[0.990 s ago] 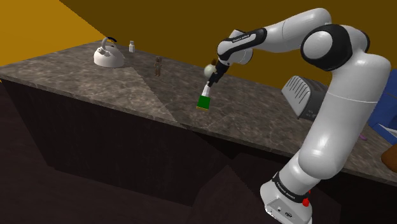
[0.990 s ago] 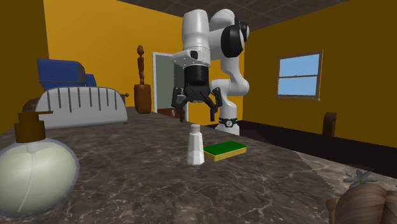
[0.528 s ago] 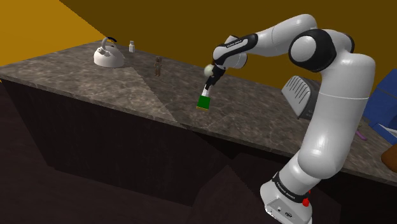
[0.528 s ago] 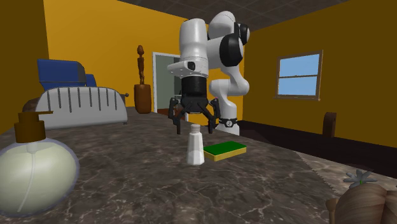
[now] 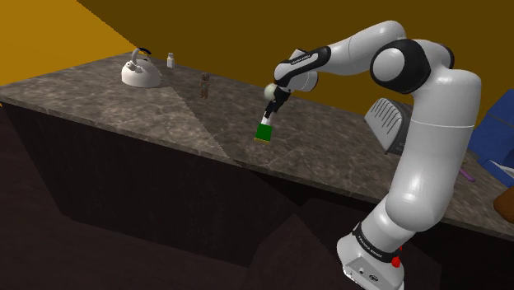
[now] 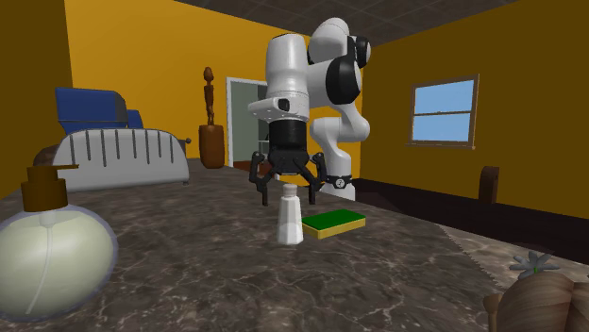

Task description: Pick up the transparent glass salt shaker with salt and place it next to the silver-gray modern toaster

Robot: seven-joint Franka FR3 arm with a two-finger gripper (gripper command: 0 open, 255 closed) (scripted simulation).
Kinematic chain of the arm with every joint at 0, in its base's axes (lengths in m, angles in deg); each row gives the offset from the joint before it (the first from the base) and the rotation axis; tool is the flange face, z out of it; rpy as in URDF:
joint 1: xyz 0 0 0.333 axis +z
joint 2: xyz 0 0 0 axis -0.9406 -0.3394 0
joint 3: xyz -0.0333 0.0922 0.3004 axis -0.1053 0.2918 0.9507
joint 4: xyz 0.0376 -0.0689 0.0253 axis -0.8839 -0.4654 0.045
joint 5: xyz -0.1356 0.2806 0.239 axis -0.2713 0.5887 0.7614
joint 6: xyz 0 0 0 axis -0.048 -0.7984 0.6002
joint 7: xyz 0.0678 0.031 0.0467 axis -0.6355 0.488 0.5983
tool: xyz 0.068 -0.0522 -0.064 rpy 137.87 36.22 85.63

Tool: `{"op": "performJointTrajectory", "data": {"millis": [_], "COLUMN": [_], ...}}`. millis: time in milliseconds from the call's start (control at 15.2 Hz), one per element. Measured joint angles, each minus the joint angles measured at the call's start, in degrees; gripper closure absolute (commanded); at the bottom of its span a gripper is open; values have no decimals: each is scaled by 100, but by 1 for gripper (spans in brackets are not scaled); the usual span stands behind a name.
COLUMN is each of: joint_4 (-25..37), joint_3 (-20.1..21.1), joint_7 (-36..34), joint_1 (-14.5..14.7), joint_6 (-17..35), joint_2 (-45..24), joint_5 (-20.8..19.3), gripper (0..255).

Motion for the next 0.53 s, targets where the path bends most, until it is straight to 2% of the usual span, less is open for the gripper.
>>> {"op": "performJointTrajectory", "data": {"millis": [66,528], "joint_4": [0,4], "joint_3": [0,0], "joint_7": [0,1], "joint_1": [0,-1], "joint_6": [0,1], "joint_2": [0,-1], "joint_5": [0,1], "gripper": [255,255]}}
